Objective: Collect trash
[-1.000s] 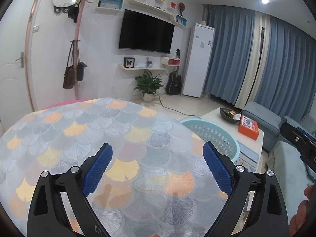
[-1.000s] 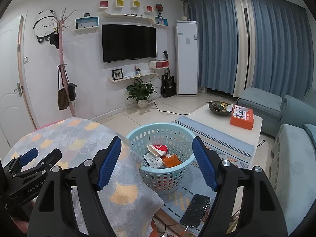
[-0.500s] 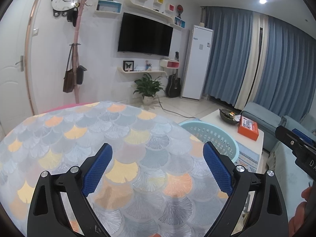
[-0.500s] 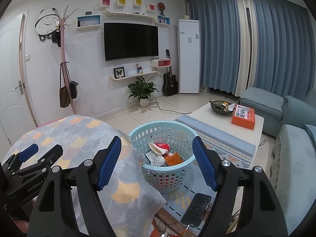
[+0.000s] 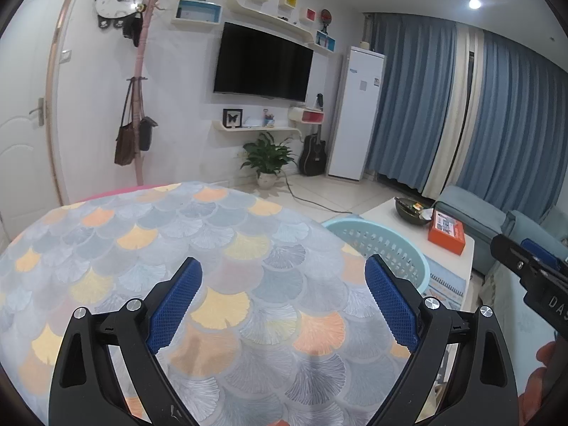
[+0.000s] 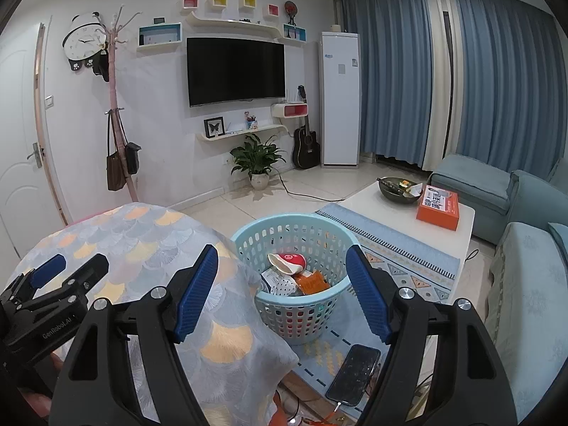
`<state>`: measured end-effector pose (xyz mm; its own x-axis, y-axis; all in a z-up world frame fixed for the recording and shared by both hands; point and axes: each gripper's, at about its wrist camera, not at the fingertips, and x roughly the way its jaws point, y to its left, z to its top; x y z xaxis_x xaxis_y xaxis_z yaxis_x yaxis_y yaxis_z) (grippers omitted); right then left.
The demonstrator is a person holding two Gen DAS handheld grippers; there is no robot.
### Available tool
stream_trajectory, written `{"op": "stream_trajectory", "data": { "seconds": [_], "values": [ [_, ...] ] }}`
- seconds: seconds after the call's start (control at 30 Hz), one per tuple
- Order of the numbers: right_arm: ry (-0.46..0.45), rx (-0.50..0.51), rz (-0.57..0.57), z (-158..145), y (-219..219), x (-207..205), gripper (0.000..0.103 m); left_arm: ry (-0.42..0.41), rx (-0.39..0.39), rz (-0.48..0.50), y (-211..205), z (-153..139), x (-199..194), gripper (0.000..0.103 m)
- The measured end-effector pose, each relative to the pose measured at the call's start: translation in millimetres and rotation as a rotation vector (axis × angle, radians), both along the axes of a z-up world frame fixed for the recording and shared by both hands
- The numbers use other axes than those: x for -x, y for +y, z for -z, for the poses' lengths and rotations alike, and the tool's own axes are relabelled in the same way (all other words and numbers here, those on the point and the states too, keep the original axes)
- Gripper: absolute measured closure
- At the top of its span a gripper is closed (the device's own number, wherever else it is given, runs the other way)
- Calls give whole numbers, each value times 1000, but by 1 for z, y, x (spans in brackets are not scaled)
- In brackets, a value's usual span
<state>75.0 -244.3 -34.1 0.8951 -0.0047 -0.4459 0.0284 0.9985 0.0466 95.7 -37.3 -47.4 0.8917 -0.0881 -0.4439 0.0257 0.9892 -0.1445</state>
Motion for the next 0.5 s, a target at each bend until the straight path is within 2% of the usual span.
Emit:
{"op": "stream_trajectory", "data": {
  "seconds": [0.17, 0.5],
  "values": [
    [8, 2, -4, 3, 1, -2, 32, 11, 19, 8, 2, 0, -1, 12],
    [8, 9, -5, 3, 2, -1, 32, 17, 11, 0, 3, 2, -2, 12]
  ]
}}
